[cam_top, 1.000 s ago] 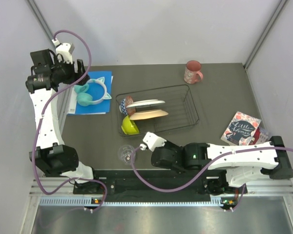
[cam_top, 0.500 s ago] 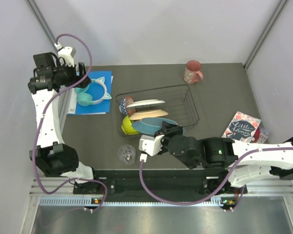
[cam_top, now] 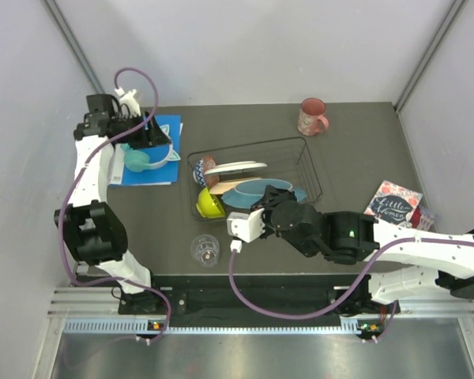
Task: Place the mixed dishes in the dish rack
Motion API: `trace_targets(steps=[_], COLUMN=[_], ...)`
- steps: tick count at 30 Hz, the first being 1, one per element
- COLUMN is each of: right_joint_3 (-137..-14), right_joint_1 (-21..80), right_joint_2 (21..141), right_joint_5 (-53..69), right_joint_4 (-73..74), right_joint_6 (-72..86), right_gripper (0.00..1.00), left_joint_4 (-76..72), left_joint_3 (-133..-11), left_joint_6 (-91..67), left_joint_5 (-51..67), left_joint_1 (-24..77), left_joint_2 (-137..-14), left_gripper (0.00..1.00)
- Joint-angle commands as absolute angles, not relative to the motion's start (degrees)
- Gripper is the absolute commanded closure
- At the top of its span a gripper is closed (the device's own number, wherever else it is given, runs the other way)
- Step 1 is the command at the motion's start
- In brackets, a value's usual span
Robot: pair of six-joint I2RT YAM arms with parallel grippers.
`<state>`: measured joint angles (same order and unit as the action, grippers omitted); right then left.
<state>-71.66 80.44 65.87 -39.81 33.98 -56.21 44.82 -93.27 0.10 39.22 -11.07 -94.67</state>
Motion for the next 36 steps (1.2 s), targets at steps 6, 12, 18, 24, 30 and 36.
trace_targets(steps=[6, 12, 18, 24, 30, 36], right_joint_3=[-74.0, -74.8, -72.3, -67.2, -61.9, -59.3], right_joint_1=[82.6, 85.2, 87.6, 87.7, 84.4, 79.5], right_joint_2=[60.5, 59.8, 59.0, 57.5, 56.2, 56.1], right_joint_5=[-41.9, -41.5, -41.1, -38.6, -37.1, -33.4], right_joint_4=[30.3, 32.5, 33.0, 29.0, 24.1, 19.2], right_joint_6=[-52.7, -48.1, -44.4, -44.1, -44.7, -46.8], right_gripper=[1.00, 1.00, 1.00, 1.00, 1.00, 1.00], left_joint_4=[41.6, 38.5, 35.3, 33.2, 34.7, 33.8], left_joint_3=[-88.1, -86.3, -84.9, -83.9, -88.3, -91.8], left_joint_6=[-0.4, -3.8, -8.9, -11.2, -8.9, -9.4], left_joint_5=[35.4, 27.6, 20.7, 17.7, 17.3, 18.5], left_joint_1=[-4.8, -2.6, -0.2, 3.7, 6.3, 6.4], left_joint_2=[-94.7, -97.0, -98.7, -101.8, -106.9, -109.9], left_gripper=[0.30, 0.29, 0.29, 0.29, 0.38, 0.41])
